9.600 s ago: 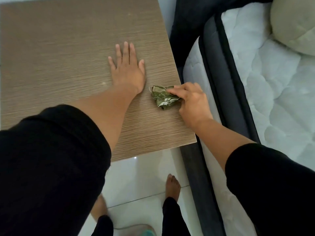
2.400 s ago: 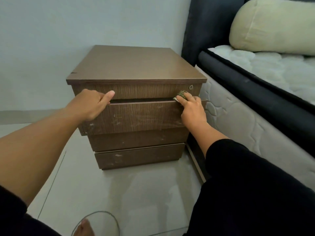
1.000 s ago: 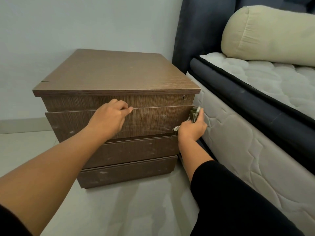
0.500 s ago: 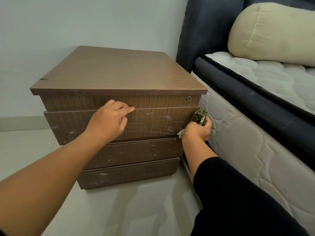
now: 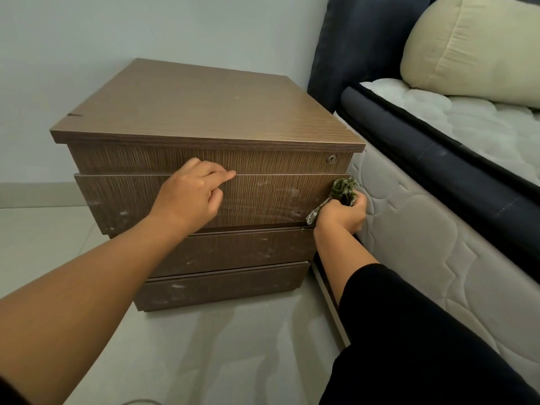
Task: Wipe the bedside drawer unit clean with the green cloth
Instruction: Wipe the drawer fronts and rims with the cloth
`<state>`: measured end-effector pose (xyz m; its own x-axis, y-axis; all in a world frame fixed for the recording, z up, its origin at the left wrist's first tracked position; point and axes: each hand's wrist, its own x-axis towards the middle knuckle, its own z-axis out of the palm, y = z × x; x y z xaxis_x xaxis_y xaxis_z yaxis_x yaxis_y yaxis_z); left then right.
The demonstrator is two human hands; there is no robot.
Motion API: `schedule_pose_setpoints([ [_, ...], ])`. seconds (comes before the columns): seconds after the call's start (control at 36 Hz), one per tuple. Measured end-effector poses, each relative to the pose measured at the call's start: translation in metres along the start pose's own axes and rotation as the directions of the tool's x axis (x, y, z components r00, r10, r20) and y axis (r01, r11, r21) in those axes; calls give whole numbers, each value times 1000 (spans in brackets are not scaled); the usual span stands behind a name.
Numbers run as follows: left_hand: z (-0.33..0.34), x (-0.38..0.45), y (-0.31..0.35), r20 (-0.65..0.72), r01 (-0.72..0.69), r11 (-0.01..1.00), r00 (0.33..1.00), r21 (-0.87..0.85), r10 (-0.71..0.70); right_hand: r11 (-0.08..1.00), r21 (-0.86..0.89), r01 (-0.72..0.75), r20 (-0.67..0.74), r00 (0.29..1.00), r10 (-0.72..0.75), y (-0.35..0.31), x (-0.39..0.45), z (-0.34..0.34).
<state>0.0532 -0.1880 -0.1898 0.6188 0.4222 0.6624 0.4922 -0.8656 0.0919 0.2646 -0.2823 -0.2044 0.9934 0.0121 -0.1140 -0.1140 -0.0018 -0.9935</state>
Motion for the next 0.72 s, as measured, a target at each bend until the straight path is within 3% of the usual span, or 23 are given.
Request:
schedule_pose_setpoints([
  [0.14, -12, -15, -10, 15, 21, 999, 1000, -31, -20, 992, -68, 106, 37, 994, -103, -5, -31, -7],
  [0.39, -17, -7, -10, 166, 62, 997, 985, -38, -55, 985, -125, 116, 122, 987, -100, -8, -47, 4],
  [0.72, -58, -39, -47, 131, 237, 971, 963, 17, -237, 962, -157, 224, 246, 952, -181, -11, -106, 22],
])
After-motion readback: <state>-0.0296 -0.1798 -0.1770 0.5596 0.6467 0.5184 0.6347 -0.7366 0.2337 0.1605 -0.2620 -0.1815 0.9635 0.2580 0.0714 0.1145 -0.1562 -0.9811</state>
